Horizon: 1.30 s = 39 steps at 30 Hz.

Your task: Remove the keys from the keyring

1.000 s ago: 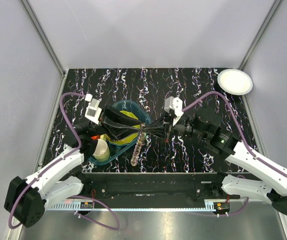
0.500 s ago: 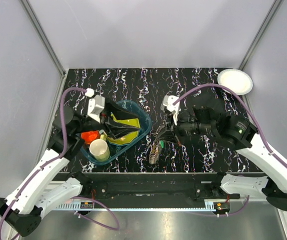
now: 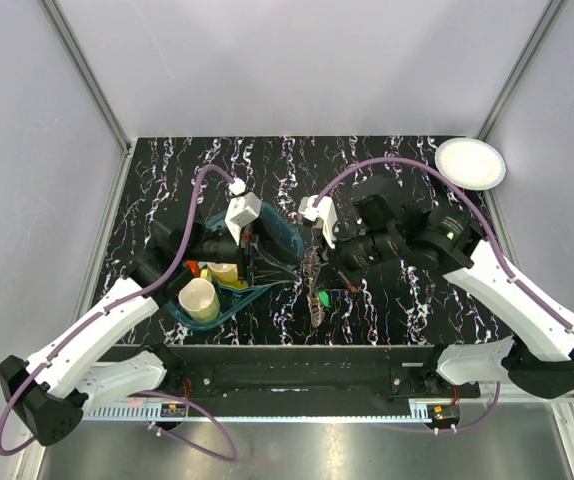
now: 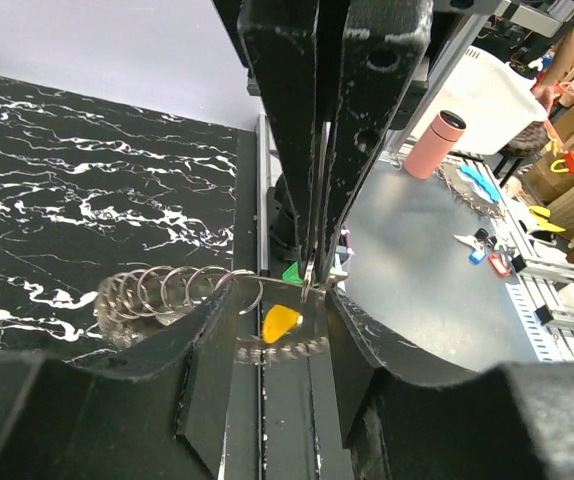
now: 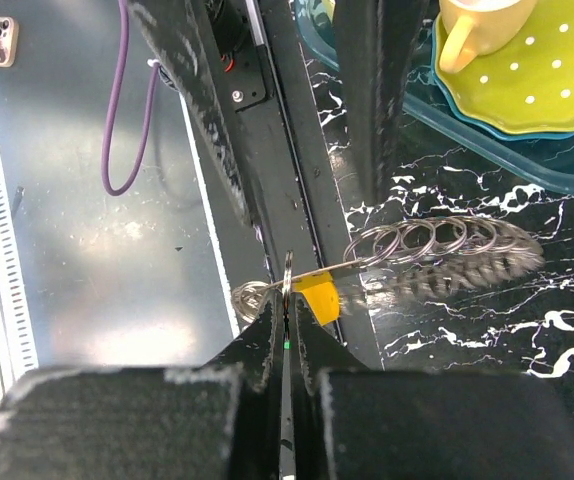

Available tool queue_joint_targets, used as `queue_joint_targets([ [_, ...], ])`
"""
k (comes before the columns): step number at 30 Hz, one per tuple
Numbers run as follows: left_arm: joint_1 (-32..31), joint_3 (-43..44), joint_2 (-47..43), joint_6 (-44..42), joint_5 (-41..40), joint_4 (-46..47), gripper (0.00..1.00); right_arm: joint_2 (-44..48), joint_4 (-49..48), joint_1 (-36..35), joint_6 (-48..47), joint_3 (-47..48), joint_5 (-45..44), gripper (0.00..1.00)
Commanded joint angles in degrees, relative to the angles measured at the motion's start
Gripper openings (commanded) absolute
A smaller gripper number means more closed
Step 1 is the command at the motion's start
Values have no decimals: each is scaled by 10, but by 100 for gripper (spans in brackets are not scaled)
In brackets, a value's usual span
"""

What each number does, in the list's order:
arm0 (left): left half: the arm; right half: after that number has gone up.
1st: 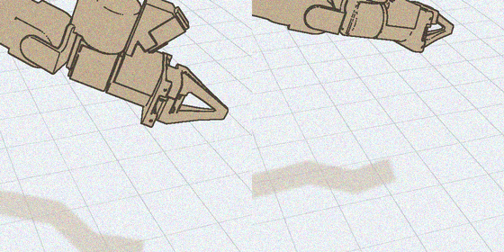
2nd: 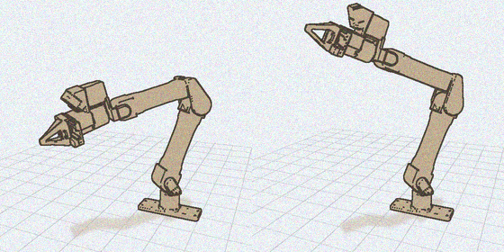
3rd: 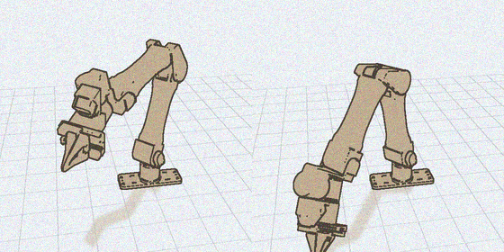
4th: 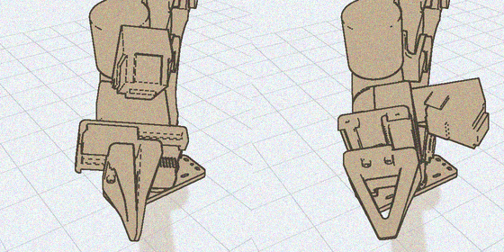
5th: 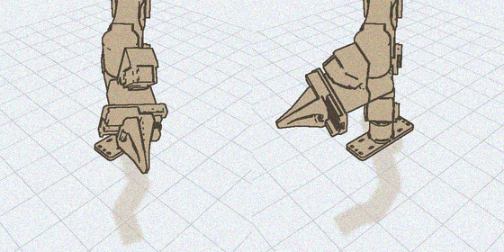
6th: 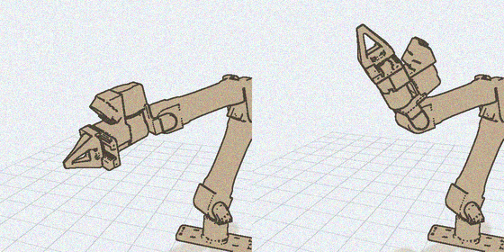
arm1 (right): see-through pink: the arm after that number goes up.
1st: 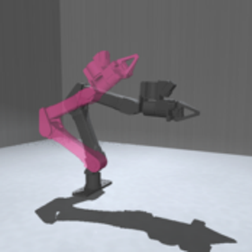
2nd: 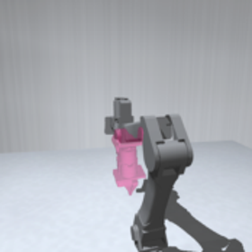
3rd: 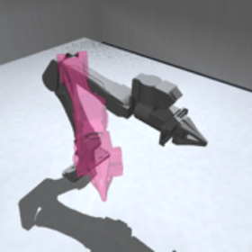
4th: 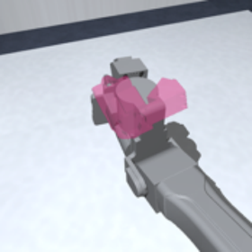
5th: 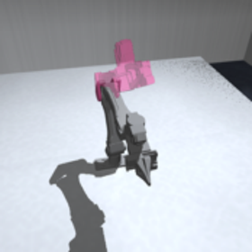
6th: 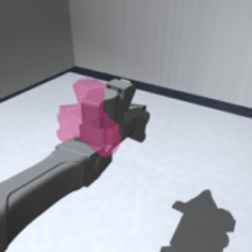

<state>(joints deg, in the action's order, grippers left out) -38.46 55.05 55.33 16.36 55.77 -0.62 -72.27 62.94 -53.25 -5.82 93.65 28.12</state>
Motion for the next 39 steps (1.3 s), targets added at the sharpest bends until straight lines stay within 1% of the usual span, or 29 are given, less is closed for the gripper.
queue_joint_targets([
  [1,-12,25,14,17,20,8,43,-15,3,0,-11,36,23,0],
  [6,-17,17,21,11,23,8,39,-23,-8,1,-10,37,32,0],
  [10,-18,20,29,10,23,8,34,-29,-17,0,-5,36,33,0],
  [16,-18,22,36,-8,30,-18,32,-28,-28,1,-2,30,37,0],
  [23,-21,21,43,-5,38,-18,32,-27,-40,0,1,21,38,0],
  [31,-26,28,50,-5,40,-18,28,-33,-46,0,1,20,42,0],
  [39,-27,29,50,-4,39,-12,26,-38,-48,0,0,17,45,0],
])
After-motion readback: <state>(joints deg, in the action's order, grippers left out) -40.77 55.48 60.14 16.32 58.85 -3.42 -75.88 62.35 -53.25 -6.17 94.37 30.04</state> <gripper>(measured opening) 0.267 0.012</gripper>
